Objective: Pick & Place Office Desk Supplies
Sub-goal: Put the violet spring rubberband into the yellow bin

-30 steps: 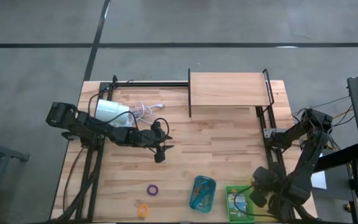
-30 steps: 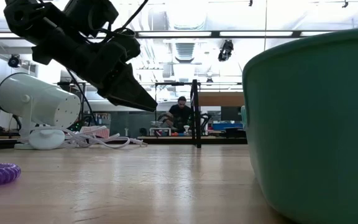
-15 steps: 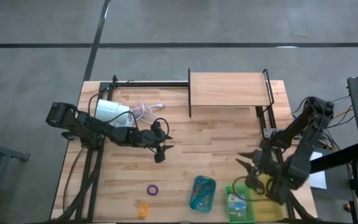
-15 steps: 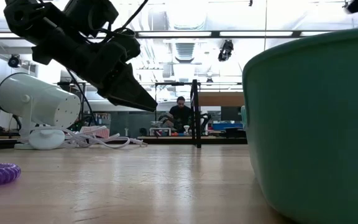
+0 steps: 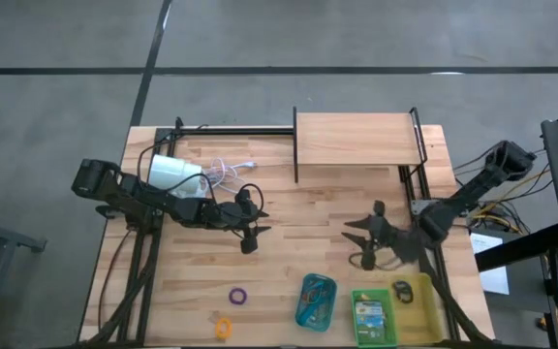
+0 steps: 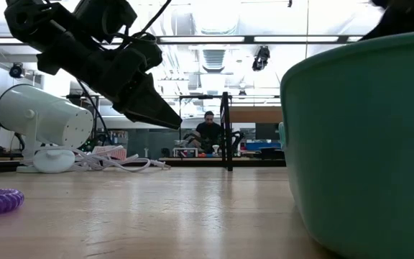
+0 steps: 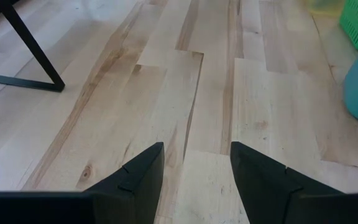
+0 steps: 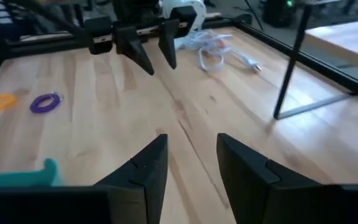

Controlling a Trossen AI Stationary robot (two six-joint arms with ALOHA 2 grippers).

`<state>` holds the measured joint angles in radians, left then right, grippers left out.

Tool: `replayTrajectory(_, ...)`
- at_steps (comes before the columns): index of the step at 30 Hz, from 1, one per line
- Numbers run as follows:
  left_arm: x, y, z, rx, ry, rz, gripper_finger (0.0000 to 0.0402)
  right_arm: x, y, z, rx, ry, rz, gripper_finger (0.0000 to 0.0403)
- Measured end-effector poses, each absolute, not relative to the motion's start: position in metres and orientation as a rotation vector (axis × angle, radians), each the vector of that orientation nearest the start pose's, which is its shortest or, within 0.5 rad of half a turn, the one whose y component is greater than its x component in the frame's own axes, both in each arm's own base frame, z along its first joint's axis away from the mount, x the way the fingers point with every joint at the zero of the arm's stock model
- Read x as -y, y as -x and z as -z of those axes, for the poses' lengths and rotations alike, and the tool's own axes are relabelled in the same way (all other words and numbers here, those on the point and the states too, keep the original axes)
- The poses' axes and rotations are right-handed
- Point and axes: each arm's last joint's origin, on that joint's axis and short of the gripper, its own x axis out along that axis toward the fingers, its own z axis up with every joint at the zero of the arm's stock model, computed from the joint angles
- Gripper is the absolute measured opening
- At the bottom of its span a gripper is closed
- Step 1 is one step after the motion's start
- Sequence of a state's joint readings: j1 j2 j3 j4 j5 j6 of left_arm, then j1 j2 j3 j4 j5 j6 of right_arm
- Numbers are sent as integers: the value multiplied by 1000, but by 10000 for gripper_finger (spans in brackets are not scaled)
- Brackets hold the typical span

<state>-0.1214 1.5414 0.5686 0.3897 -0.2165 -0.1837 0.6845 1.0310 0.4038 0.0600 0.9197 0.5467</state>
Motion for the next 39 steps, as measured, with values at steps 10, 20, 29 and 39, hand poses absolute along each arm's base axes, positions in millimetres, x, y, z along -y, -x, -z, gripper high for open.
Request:
replayTrajectory(10,28,-279,-146,-564,80,-145,190,-46,-176,-159,-175,-83,217,132)
replayTrajectory(20,28,-279,-146,-564,83,-146,190,-34,-185,-157,-215,-31,199,131)
replayTrajectory(29,28,-279,-146,-564,83,-146,190,-36,-193,-170,-179,-34,197,125)
replayTrajectory(39,28,-279,-146,-564,82,-145,190,-39,-202,-186,-126,-55,195,119)
